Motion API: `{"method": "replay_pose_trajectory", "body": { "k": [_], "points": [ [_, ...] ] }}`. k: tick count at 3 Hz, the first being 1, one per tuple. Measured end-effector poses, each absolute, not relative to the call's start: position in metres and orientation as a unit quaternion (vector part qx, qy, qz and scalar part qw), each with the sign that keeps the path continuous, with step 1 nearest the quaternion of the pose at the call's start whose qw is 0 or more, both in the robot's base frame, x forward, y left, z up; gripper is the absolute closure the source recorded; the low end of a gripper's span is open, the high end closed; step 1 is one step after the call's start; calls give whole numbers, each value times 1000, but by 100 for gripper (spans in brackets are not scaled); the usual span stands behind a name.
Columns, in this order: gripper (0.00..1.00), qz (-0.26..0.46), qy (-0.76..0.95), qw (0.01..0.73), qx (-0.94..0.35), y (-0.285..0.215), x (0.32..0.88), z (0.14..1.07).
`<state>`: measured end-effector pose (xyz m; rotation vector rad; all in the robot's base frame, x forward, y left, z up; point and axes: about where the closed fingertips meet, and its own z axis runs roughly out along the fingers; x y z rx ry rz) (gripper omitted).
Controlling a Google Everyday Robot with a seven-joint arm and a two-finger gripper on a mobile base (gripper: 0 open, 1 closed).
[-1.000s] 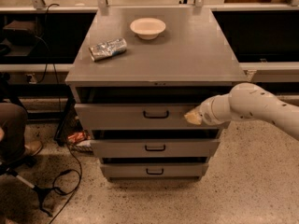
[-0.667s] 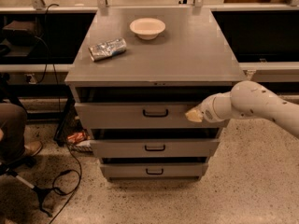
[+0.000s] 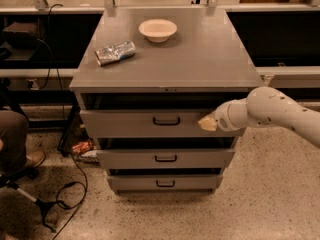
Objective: Close top drawer
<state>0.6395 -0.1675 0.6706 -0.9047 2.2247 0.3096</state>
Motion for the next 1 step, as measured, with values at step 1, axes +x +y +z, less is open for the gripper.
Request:
{"method": "replay_pose_trajectory", "body": {
  "k": [1],
  "points": [
    [100, 112, 875, 332, -333, -192, 597, 670]
  ]
}}
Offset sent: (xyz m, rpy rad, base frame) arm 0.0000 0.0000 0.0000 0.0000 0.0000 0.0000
